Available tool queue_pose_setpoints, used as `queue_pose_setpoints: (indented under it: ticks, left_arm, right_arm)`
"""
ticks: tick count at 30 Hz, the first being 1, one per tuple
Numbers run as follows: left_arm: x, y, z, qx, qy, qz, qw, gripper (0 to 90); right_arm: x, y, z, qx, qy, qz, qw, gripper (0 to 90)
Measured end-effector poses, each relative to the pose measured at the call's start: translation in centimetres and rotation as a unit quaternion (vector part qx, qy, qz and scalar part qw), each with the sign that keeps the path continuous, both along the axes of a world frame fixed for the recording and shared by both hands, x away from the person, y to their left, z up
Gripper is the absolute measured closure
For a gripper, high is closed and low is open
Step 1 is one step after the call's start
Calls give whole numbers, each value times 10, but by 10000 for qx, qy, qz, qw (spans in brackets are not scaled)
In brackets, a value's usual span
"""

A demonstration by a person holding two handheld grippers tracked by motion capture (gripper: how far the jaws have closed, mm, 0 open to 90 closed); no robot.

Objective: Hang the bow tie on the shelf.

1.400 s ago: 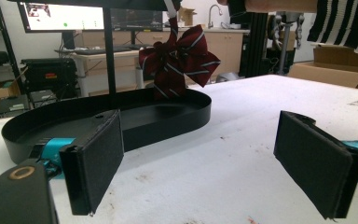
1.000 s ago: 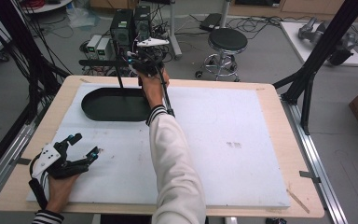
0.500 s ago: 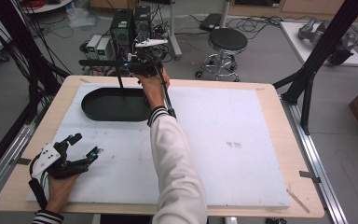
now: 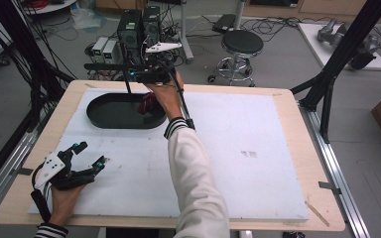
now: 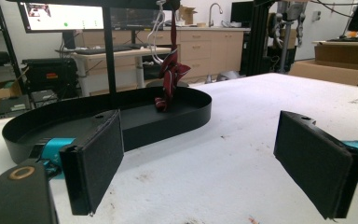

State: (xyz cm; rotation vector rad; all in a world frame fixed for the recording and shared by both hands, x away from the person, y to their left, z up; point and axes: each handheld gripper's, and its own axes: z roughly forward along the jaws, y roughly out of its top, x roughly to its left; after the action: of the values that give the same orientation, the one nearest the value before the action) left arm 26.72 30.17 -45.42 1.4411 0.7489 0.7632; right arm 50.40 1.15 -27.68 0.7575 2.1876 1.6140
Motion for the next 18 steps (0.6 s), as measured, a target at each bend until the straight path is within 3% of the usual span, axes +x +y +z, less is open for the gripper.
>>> queue_pose_setpoints:
  ticks: [3,7,8,9,12,14,18]
  left_arm:
    - [-1,-1,0,17,-11,12,10000,161]
    - [-1,-1,0,39,-35,13,10000,161]
    - [-1,-1,0,42,-42,20,10000,161]
    - [-1,-1,0,35,-43,23,10000,161]
    - [-1,-1,0,12,-59,33,10000,161]
    - [-1,-1,0,15,-54,35,10000,160]
    - [-1,0,0,2,-70,29,10000,160]
  right_arm:
    - [-5,-9,4,105,-39,-20,9999,235]
    - [-16,-31,13,307,-112,-74,9994,188]
    - [-24,-44,18,431,-210,-60,9988,175]
    - [-24,-44,18,431,-210,-60,9988,175]
    - [-46,-73,23,524,-392,-35,9978,155]
    - [-51,-81,25,511,-386,-42,9979,143]
    - [-81,-114,29,548,-539,-85,9970,139]
